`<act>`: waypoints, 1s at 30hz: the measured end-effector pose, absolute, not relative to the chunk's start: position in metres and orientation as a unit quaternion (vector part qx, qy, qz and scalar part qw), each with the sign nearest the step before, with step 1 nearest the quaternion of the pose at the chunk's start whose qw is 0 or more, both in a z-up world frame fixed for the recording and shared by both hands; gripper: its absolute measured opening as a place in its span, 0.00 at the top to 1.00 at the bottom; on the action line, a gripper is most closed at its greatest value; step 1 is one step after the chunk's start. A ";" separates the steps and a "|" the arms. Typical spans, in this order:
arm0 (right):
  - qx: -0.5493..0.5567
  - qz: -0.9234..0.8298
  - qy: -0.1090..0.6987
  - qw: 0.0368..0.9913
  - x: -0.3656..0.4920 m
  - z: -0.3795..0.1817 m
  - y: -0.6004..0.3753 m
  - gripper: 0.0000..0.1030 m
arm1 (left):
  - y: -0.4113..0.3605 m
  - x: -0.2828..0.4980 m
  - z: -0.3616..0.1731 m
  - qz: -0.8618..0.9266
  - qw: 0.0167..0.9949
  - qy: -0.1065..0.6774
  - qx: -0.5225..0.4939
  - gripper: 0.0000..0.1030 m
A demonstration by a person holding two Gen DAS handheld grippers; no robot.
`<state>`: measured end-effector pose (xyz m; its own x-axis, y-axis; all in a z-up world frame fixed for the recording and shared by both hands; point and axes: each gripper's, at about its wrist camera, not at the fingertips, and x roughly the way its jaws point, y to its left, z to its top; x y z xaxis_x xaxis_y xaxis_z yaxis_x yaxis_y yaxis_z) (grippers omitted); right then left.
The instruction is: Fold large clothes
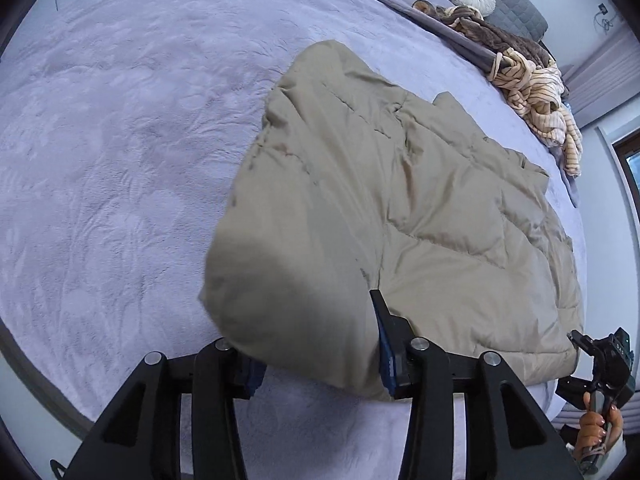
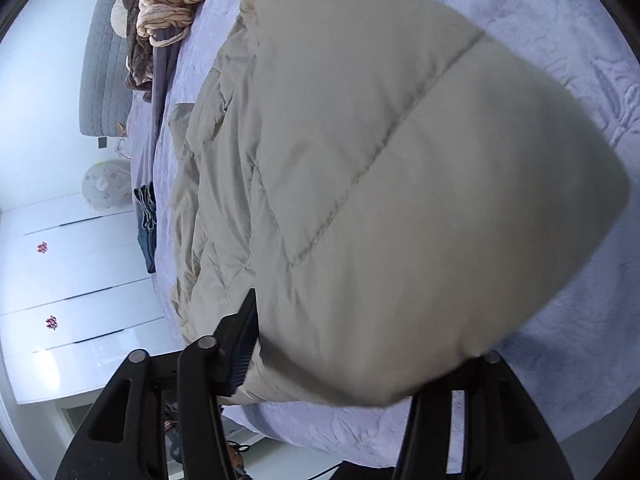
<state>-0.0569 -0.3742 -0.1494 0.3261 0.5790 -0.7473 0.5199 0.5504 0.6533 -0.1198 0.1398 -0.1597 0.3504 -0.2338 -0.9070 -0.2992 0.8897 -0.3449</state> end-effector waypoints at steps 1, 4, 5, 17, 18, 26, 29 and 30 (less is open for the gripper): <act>0.467 0.021 0.582 0.666 -0.065 -0.146 -0.378 0.32 | 0.142 -0.124 -0.156 0.025 0.787 0.571 -0.233 0.55; 0.449 0.003 0.592 0.670 -0.067 -0.140 -0.383 0.30 | 0.146 -0.135 -0.146 0.041 0.788 0.573 -0.221 0.55; 0.443 -0.002 0.594 0.671 -0.073 -0.138 -0.384 0.30 | 0.147 -0.137 -0.142 0.046 0.789 0.573 -0.218 0.55; 0.400 0.009 0.605 0.688 -0.103 -0.109 -0.376 0.03 | 0.125 -0.130 -0.119 0.051 0.790 0.581 -0.186 0.35; 0.396 0.010 0.604 0.691 -0.103 -0.107 -0.374 0.00 | 0.121 -0.131 -0.116 0.051 0.793 0.579 -0.184 0.22; 0.336 0.019 0.594 0.731 -0.106 -0.086 -0.360 0.00 | 0.088 -0.135 -0.099 0.052 0.805 0.574 -0.139 0.04; 0.307 0.021 0.597 0.741 -0.112 -0.082 -0.355 0.00 | 0.077 -0.139 -0.093 0.054 0.806 0.577 -0.122 0.04; 0.303 0.027 0.607 0.734 -0.113 -0.084 -0.354 0.00 | 0.074 -0.141 -0.091 0.054 0.805 0.578 -0.118 0.04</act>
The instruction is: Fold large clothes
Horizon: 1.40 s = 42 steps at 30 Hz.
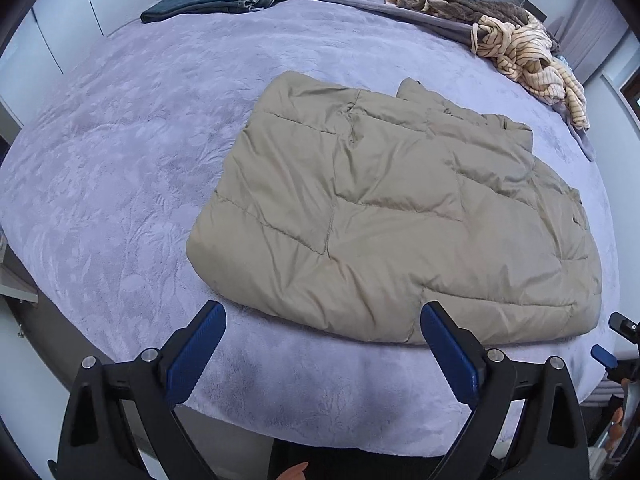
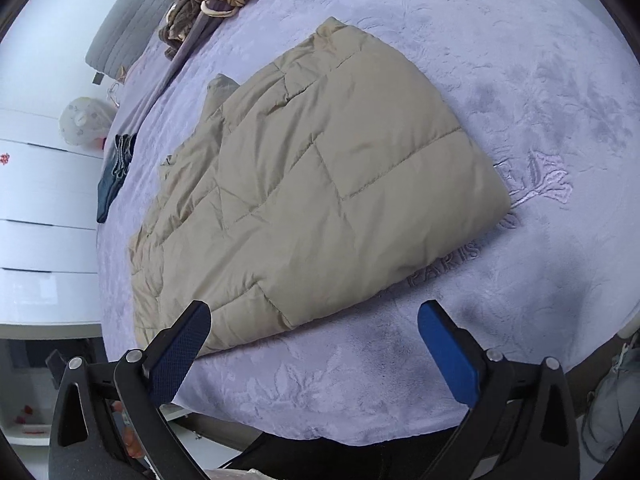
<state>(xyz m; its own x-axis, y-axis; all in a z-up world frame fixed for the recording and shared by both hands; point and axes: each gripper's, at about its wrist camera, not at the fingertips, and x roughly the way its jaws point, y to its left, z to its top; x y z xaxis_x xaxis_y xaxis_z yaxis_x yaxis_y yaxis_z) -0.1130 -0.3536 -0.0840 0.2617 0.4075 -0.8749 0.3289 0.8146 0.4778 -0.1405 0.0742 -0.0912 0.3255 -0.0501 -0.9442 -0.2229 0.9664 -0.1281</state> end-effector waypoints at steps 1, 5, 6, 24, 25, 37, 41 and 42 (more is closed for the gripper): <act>0.303 0.035 0.618 0.724 -0.113 -0.087 -0.352 0.00 | 0.073 -0.142 -0.090 0.052 0.805 0.579 -0.117 0.04; 0.295 0.052 0.637 0.710 -0.117 -0.088 -0.343 0.00 | 0.074 -0.146 -0.085 0.048 0.804 0.580 -0.119 0.04; 0.289 0.053 0.637 0.712 -0.116 -0.086 -0.341 0.00 | 0.075 -0.145 -0.086 0.048 0.803 0.582 -0.117 0.04; 0.257 0.063 0.634 0.727 -0.052 -0.078 -0.225 0.00 | 0.133 -0.073 -0.112 -0.013 0.781 0.614 -0.113 0.05; 0.255 0.064 0.634 0.727 -0.048 -0.079 -0.218 0.00 | 0.135 -0.069 -0.116 -0.017 0.778 0.618 -0.112 0.04; 0.259 0.052 0.653 0.710 -0.021 -0.100 -0.174 0.23 | 0.146 -0.042 -0.146 -0.046 0.759 0.640 -0.114 0.04; 0.261 0.043 0.659 0.704 -0.017 -0.110 -0.172 0.76 | 0.153 -0.035 -0.154 -0.044 0.753 0.646 -0.116 0.04; 0.265 0.041 0.661 0.701 -0.016 -0.114 -0.173 0.76 | 0.155 -0.034 -0.156 -0.045 0.751 0.648 -0.117 0.04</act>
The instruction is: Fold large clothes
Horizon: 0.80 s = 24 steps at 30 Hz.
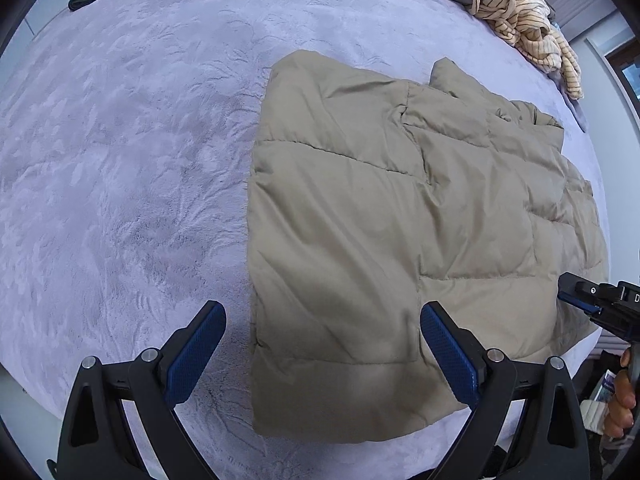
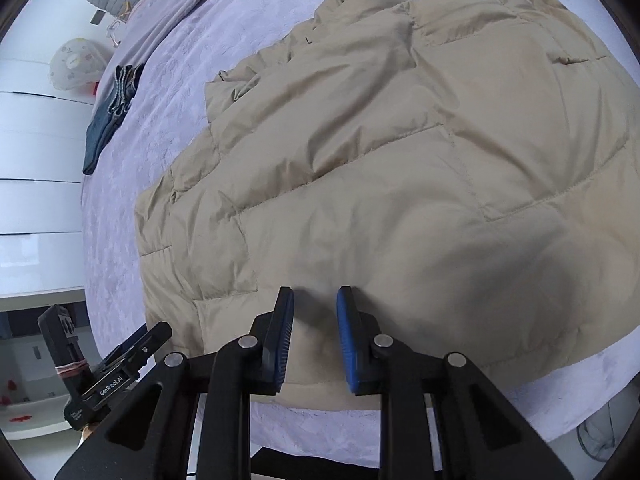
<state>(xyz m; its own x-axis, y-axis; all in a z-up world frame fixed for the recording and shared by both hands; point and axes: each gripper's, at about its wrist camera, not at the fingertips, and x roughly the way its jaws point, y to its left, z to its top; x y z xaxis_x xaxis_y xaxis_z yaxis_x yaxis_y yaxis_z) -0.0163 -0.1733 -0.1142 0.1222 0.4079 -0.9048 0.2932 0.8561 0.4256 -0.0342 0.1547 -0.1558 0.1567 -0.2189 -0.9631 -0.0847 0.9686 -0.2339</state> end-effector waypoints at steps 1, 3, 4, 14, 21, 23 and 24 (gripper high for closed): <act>0.265 0.039 0.664 0.698 -0.016 -0.118 -0.174 0.76 | 0.156 -0.033 -0.158 -0.045 0.750 0.650 -0.118 0.04; 0.260 0.033 0.671 0.693 -0.015 -0.126 -0.173 0.76 | 0.158 -0.031 -0.163 -0.050 0.747 0.653 -0.119 0.05; 0.258 0.030 0.675 0.691 -0.014 -0.130 -0.173 0.76 | 0.160 -0.029 -0.165 -0.056 0.746 0.653 -0.121 0.04; 0.240 0.018 0.692 0.681 -0.008 -0.145 -0.172 0.77 | 0.202 0.003 -0.211 -0.195 0.689 0.657 -0.234 0.04; 0.239 0.025 0.692 0.681 -0.006 -0.147 -0.168 0.77 | 0.185 0.022 -0.244 -0.293 0.618 0.655 -0.322 0.04; 0.243 0.026 0.691 0.680 -0.007 -0.149 -0.169 0.77 | 0.166 0.030 -0.244 -0.321 0.608 0.650 -0.323 0.04; 0.246 0.026 0.691 0.679 -0.007 -0.151 -0.170 0.77 | 0.158 0.032 -0.245 -0.328 0.604 0.653 -0.319 0.04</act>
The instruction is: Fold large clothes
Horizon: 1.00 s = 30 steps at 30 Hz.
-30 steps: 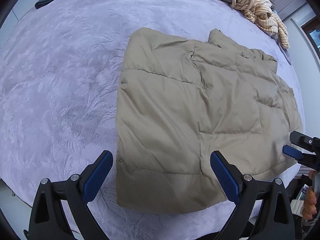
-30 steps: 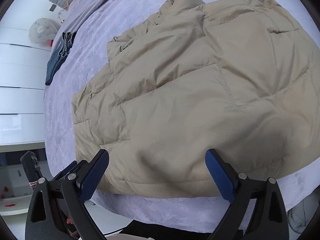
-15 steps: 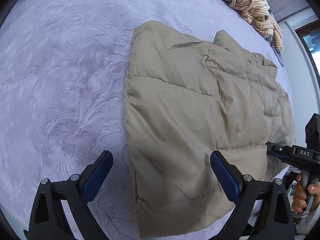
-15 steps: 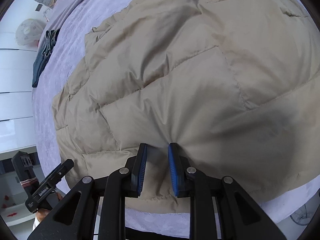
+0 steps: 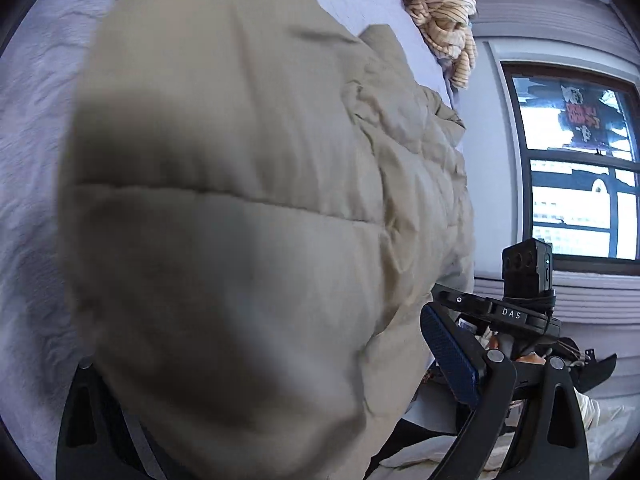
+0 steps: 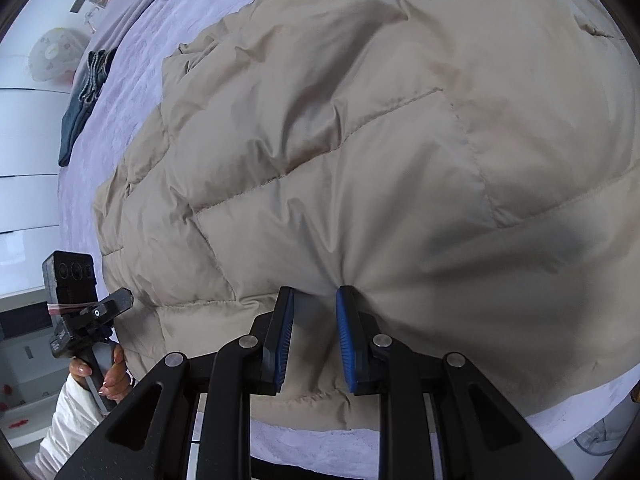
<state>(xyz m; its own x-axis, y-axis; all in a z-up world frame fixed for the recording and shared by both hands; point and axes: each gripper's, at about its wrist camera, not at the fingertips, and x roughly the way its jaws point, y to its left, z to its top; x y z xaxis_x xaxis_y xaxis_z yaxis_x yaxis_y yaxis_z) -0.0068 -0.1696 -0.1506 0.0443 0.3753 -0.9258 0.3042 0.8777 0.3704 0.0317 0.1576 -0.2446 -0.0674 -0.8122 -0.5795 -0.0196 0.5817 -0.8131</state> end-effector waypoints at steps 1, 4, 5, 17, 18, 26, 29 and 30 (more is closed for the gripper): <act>0.248 0.025 0.690 0.679 -0.007 -0.152 -0.170 0.77 | 0.150 0.034 -0.246 -0.331 0.602 0.657 -0.309 0.04; 0.249 0.024 0.692 0.677 -0.008 -0.152 -0.171 0.77 | 0.136 0.035 -0.248 -0.334 0.608 0.665 -0.277 0.39; 0.245 0.025 0.693 0.677 -0.007 -0.150 -0.170 0.77 | 0.135 0.035 -0.248 -0.342 0.600 0.665 -0.283 0.55; 0.157 0.049 0.614 0.772 0.027 -0.113 -0.180 0.86 | 0.124 0.022 -0.160 -0.331 0.633 0.644 -0.275 0.71; 0.159 0.052 0.613 0.772 0.034 -0.121 -0.180 0.86 | 0.117 0.020 -0.148 -0.327 0.638 0.642 -0.271 0.71; 0.201 0.087 0.628 0.747 0.068 -0.171 -0.192 0.95 | 0.037 0.010 -0.079 -0.271 0.678 0.640 -0.240 0.71; 0.212 0.105 0.637 0.734 0.071 -0.183 -0.199 0.97 | -0.002 0.012 -0.064 -0.255 0.684 0.648 -0.219 0.71; 0.219 0.110 0.639 0.729 0.073 -0.186 -0.202 0.98 | -0.014 0.013 -0.060 -0.250 0.686 0.651 -0.207 0.71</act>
